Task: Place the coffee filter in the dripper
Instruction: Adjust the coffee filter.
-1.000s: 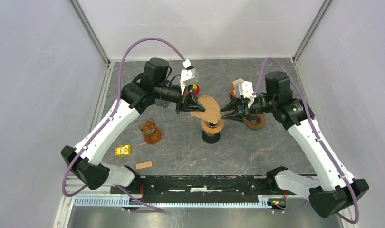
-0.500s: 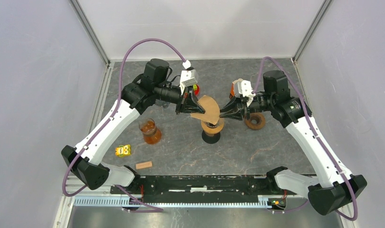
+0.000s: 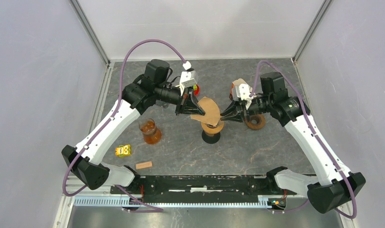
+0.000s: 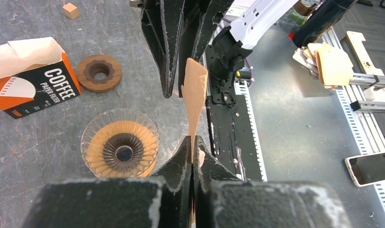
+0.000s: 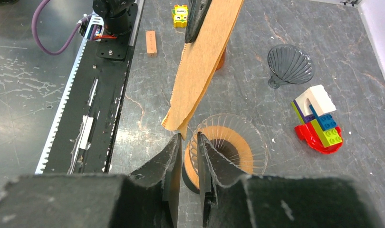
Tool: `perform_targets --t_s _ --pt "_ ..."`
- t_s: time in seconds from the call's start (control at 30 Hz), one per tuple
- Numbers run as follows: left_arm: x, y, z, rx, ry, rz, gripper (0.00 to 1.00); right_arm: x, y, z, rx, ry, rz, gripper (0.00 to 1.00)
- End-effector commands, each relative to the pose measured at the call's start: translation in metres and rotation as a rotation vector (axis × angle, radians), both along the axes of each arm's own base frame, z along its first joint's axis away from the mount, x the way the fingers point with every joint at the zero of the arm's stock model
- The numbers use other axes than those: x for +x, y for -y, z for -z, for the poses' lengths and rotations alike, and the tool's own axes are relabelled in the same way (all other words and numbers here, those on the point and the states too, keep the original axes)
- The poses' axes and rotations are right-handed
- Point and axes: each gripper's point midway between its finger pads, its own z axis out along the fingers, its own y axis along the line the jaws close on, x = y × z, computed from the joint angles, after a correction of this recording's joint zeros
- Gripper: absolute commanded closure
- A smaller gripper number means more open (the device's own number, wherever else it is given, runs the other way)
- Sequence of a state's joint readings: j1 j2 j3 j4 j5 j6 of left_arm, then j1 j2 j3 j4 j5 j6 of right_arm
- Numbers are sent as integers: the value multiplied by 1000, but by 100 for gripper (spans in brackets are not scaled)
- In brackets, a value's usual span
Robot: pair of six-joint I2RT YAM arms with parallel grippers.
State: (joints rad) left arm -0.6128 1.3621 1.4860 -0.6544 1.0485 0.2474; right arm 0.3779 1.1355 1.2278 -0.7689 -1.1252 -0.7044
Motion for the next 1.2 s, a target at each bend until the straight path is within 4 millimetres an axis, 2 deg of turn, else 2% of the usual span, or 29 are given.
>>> perform_targets --t_s 0.0,0.3,0.5,0.73,0.83,0.93,1.17 --pt "-6 -2 -11 -35 16 18 98 -4 -2 -11 24 27 -35 77" --pt "-5 -1 -9 -34 20 23 98 -7 -5 -14 44 8 -52 79" --pt "-1 0 -6 -26 29 14 98 -9 -5 -14 50 4 -61 84" --pt "16 -1 -1 8 73 -68 98 -2 -1 -10 20 25 -7 96" --pt "36 -1 -2 26 87 -182 98 3 -1 -11 20 29 29 100" --pt "46 0 -1 27 83 -233 98 7 -2 -16 30 22 50 100" --pt "48 7 0 5 35 -237 98 15 -8 -24 53 -9 55 100"
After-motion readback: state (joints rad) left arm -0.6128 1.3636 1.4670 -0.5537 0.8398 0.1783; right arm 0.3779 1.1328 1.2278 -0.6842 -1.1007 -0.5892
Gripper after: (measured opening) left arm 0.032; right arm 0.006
